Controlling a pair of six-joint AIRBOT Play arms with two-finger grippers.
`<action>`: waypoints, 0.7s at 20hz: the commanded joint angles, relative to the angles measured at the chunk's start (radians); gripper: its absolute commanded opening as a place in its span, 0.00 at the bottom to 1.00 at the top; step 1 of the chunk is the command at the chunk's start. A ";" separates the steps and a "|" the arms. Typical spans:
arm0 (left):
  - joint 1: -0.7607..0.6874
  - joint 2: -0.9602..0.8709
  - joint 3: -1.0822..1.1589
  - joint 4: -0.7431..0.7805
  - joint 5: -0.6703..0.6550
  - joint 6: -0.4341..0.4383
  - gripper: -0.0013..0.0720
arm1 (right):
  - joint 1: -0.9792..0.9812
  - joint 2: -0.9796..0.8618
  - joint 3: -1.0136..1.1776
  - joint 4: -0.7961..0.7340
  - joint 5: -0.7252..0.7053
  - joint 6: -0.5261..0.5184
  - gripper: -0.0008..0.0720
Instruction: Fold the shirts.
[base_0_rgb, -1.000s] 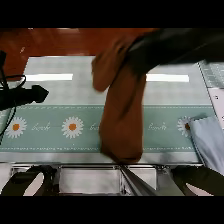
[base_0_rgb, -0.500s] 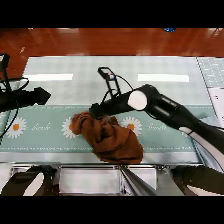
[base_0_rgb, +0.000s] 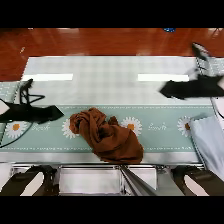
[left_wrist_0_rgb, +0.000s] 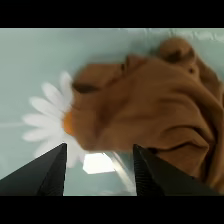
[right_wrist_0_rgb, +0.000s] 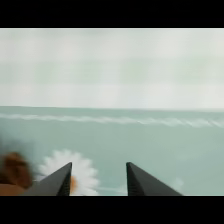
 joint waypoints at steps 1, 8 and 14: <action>0.097 -0.124 -0.097 -0.276 -0.019 0.084 0.71 | -0.262 0.238 -0.245 0.000 0.085 -0.036 0.57; 0.003 -0.348 -0.096 -0.513 -0.008 0.389 0.71 | -0.360 0.450 -0.505 0.216 0.122 -0.097 0.57; -0.182 -0.465 -0.040 -0.511 0.061 0.433 0.65 | -0.360 0.450 -0.513 0.183 0.133 -0.107 0.57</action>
